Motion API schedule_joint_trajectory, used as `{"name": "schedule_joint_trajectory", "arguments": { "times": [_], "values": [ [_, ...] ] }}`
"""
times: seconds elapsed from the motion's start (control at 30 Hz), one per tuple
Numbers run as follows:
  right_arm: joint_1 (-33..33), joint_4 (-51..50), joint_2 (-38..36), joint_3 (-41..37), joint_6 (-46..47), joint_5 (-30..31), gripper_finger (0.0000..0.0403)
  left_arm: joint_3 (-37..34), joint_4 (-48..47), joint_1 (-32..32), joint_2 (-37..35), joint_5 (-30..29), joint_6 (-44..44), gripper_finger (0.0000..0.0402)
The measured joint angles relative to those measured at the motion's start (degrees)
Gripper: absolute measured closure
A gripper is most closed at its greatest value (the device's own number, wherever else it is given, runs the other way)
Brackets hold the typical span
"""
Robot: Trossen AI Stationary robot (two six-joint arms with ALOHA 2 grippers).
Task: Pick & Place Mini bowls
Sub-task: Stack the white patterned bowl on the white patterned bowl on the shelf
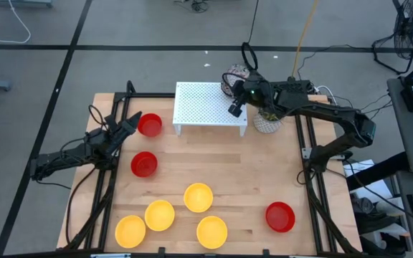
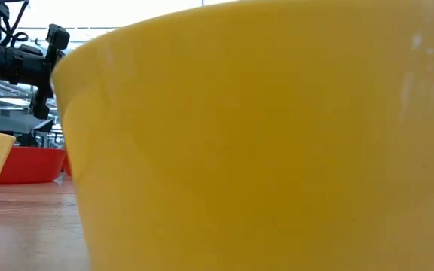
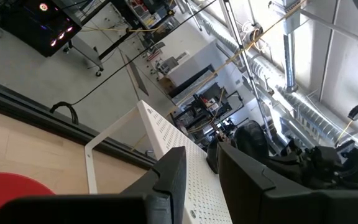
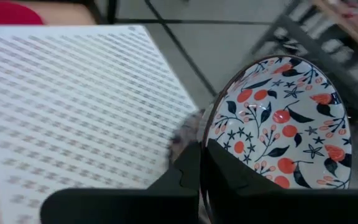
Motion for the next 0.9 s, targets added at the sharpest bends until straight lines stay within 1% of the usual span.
{"name": "schedule_joint_trajectory", "arguments": {
  "times": [0.03, 0.7, 0.8, 0.9],
  "values": [
    [0.00, 0.11, 0.02, -0.01, 0.47, -0.71, 0.0401, 0.02, 0.00, 0.02, 0.00, 0.00, 0.00, 0.0309],
    [-0.86, 1.24, 2.82, -0.10, 0.40, -0.47, 0.0398, 0.00, 0.00, 0.01, 0.00, 0.01, -0.01, 0.0309],
    [-0.94, 3.44, 2.69, -0.05, -0.76, -0.39, 0.0389, 0.02, 0.00, 0.02, 0.00, 0.02, 0.00, 0.0309],
    [-0.96, 4.73, 2.65, -0.02, -0.82, -0.30, 0.0370, 0.02, 0.00, 0.00, 0.00, 0.00, 0.00, 0.0309]
  ]
}}
